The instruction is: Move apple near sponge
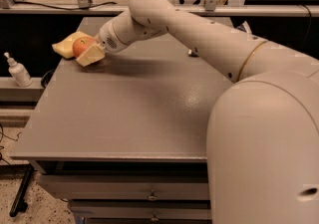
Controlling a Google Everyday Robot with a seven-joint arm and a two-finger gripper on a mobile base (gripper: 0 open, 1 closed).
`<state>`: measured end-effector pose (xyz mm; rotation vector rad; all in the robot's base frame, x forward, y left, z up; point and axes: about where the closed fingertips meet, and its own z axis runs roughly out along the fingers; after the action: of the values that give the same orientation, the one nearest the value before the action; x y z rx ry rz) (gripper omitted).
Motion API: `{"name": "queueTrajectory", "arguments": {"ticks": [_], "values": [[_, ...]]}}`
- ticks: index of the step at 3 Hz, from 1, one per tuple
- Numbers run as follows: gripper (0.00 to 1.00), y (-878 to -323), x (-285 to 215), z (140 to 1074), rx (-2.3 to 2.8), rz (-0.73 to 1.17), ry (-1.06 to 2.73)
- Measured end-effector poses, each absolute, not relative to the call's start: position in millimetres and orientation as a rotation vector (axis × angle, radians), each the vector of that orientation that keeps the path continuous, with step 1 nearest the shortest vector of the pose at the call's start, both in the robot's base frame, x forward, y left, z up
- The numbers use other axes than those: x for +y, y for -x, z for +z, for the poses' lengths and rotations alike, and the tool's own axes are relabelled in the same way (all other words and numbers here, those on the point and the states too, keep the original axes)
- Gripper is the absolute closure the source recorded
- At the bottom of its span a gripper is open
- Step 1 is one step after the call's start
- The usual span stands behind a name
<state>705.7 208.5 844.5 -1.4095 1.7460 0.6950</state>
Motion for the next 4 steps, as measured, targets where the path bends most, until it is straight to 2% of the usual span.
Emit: {"name": "queueTrajectory", "arguments": {"ticks": [1,4], "values": [[0.82,-706,208,845,1.746,0.695,1.409],[0.13,-715,197,871,1.724,0.639,1.437]]}}
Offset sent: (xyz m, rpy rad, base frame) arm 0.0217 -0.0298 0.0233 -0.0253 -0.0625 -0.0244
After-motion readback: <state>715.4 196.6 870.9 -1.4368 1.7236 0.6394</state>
